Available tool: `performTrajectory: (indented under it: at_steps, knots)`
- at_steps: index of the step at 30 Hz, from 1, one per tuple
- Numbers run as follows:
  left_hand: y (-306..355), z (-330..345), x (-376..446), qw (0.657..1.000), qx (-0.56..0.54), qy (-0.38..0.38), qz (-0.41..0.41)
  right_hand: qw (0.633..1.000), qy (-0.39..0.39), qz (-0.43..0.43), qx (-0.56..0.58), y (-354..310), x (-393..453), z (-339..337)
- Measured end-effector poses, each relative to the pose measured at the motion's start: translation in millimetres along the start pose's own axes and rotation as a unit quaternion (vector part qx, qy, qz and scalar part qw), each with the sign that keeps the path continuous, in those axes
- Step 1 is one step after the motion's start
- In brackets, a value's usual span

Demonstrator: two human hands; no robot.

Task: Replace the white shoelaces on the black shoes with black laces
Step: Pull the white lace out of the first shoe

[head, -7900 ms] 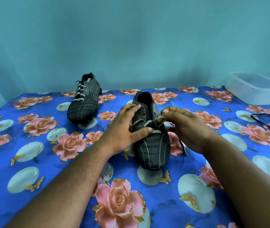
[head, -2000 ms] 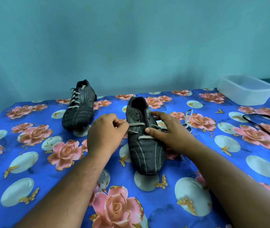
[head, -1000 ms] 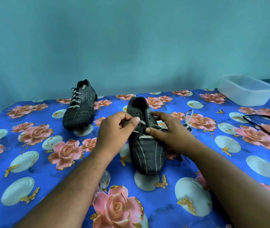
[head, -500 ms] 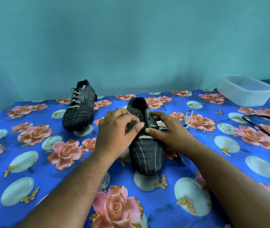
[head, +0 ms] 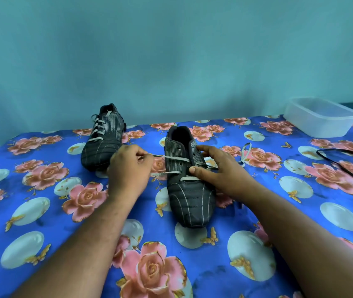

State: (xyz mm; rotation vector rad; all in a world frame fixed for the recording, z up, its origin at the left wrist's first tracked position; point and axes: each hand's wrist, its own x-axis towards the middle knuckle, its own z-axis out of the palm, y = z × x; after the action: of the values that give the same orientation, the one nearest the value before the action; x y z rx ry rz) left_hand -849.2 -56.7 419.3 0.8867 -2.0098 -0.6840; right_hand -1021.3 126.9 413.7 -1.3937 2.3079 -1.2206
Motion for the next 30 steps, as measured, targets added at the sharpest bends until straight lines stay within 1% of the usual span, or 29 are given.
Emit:
performTrajectory:
  at_steps: [1,3,5,8,10,14,16,18,21,23,24,27,30]
  knots:
    - [-3,-3,2,1.0,0.01,0.0,-0.011,1.0,0.001,0.001,-0.001,1,0,0]
    - [-2,-4,1,1.0,0.008,-0.006,0.004,1.0,-0.002,0.003,0.0,2,1,1]
    - [8,-1,-6,0.998,0.018,-0.017,0.062,1.0,-0.005,0.006,0.001,3,1,0]
    - [24,6,-16,0.983,0.042,-0.055,0.172,1.0,-0.002,0.005,0.0,3,1,1]
    - [29,10,-22,0.976,0.034,-0.072,0.204,1.0,0.001,0.001,-0.002,2,1,1]
    - [30,13,-24,0.972,0.028,-0.054,0.225,1.0,0.001,0.0,-0.007,0,0,0]
    - [28,11,-21,0.975,0.039,-0.047,0.212,1.0,0.001,0.003,-0.006,0,0,0]
    - [24,9,-17,0.982,0.071,-0.03,0.175,1.0,0.0,0.003,-0.002,-1,0,-1]
    - [13,1,-7,0.99,0.111,0.003,0.082,1.0,-0.001,0.005,0.0,-1,0,-1]
    - [7,0,-4,0.992,0.114,0.001,0.056,1.0,0.0,0.007,-0.002,-1,0,0]
    - [8,0,-6,0.993,0.103,-0.002,0.066,1.0,0.0,0.008,-0.003,-1,0,0]
    - [22,6,-16,0.988,0.063,-0.026,0.138,1.0,-0.002,0.012,-0.001,-2,-1,-1]
    - [33,12,-25,0.981,0.061,-0.046,0.18,1.0,0.002,0.006,0.003,-3,-1,-1]
